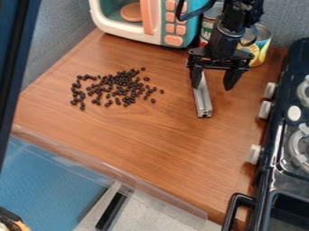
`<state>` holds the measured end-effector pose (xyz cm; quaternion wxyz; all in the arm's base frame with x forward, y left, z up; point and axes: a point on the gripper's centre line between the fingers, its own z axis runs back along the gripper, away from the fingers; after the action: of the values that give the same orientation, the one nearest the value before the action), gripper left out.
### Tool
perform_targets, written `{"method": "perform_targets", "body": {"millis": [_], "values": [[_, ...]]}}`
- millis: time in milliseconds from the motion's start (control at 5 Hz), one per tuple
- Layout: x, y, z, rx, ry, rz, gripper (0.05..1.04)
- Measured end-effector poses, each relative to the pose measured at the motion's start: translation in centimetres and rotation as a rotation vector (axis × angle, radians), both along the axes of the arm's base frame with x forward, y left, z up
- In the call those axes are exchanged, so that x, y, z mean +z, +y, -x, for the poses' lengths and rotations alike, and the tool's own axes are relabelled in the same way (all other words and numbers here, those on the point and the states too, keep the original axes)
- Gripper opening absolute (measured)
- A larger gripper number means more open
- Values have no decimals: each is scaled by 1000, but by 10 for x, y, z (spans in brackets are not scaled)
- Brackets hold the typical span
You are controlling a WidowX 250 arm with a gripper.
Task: Sweep into pile
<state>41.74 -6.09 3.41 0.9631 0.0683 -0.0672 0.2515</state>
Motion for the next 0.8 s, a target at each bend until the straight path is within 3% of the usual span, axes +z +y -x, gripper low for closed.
{"method": "perform_targets", "body": {"millis": [200,400,600,800], "values": [[-18,1,6,-1,46,-8,999],[-21,3,10,-12,40,-16,999],[-21,10,16,-15,40,24,951],[-22,17,21,-42,42,69,664]]}}
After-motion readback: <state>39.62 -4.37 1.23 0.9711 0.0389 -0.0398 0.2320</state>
